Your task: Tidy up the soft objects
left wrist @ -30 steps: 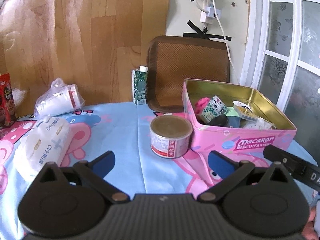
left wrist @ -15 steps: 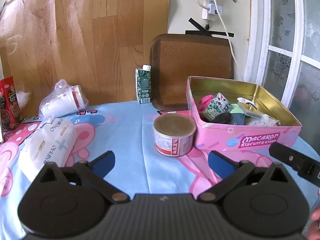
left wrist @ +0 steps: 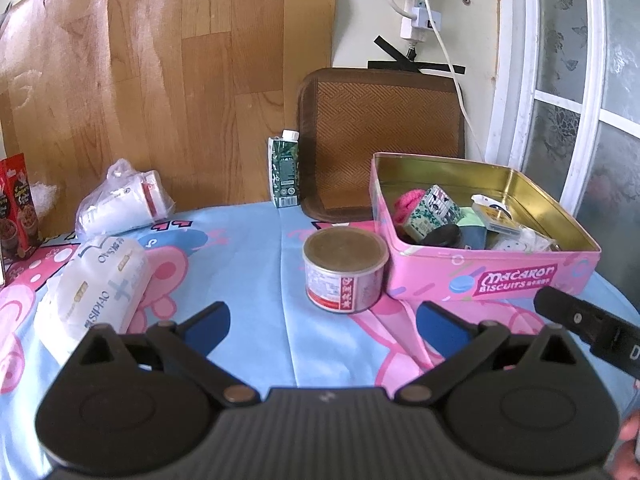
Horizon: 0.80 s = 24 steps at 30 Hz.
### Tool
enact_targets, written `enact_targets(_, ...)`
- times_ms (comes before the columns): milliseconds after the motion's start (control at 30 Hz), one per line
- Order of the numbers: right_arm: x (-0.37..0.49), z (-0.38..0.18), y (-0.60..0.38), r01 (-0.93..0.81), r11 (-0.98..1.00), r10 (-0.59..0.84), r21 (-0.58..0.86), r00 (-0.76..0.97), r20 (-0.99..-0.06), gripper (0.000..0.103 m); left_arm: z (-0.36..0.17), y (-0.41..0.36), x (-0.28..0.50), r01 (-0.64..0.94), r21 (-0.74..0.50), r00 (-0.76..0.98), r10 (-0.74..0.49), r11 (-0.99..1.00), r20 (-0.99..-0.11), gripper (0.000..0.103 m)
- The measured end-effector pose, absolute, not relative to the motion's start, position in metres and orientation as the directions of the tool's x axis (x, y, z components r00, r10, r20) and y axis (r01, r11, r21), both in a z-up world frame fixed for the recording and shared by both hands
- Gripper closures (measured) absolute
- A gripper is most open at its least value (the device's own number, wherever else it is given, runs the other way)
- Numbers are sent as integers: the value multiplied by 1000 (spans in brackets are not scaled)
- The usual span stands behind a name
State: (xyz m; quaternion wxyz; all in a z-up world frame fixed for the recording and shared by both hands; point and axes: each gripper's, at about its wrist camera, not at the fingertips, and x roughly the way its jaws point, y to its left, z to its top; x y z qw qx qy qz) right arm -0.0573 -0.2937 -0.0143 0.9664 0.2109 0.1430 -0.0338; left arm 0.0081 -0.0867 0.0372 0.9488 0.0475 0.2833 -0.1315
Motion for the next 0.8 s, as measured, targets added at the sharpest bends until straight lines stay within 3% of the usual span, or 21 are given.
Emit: enact_targets(800,-55,-15,-291,119,911,5,394,954,-300,27,37,-87,6,293,15,809,-239,956,-537,0)
